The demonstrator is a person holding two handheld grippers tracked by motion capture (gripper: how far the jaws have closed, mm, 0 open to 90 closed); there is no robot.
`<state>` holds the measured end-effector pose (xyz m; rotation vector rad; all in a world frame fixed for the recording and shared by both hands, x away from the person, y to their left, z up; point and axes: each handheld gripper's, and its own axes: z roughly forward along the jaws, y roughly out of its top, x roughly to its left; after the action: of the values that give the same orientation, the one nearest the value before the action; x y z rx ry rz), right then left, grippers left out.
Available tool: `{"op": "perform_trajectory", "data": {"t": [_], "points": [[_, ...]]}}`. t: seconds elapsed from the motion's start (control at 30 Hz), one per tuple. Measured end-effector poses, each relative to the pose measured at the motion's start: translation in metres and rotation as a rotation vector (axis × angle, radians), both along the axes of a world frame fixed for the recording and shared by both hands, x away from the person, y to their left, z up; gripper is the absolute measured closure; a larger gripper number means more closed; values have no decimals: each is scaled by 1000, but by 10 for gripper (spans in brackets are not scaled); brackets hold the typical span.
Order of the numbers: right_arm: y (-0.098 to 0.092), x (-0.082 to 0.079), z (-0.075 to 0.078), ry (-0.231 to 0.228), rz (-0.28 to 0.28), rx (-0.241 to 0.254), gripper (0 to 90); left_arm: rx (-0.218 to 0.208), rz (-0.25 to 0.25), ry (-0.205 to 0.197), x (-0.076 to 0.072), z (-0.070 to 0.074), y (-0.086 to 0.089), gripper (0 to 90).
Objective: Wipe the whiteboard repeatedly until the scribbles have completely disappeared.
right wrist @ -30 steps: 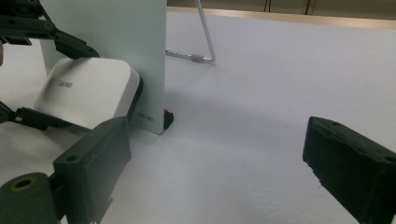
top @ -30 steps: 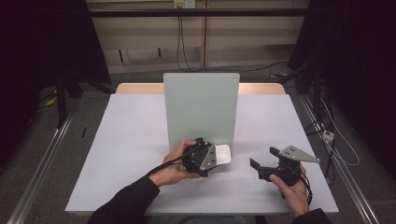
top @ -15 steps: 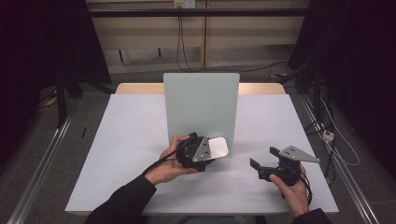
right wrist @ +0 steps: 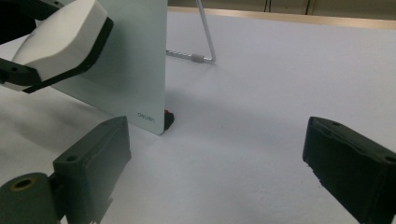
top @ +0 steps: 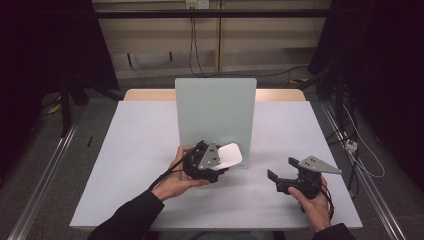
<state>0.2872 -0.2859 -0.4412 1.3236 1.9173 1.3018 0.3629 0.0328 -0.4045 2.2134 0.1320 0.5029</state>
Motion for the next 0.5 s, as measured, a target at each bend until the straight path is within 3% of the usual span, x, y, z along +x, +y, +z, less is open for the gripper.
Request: {"op": "perform_trajectory", "data": {"t": [0.5], "points": [[2,3,-1,9,-1,8,76,-107,51,137,7,7,32,311]]}}
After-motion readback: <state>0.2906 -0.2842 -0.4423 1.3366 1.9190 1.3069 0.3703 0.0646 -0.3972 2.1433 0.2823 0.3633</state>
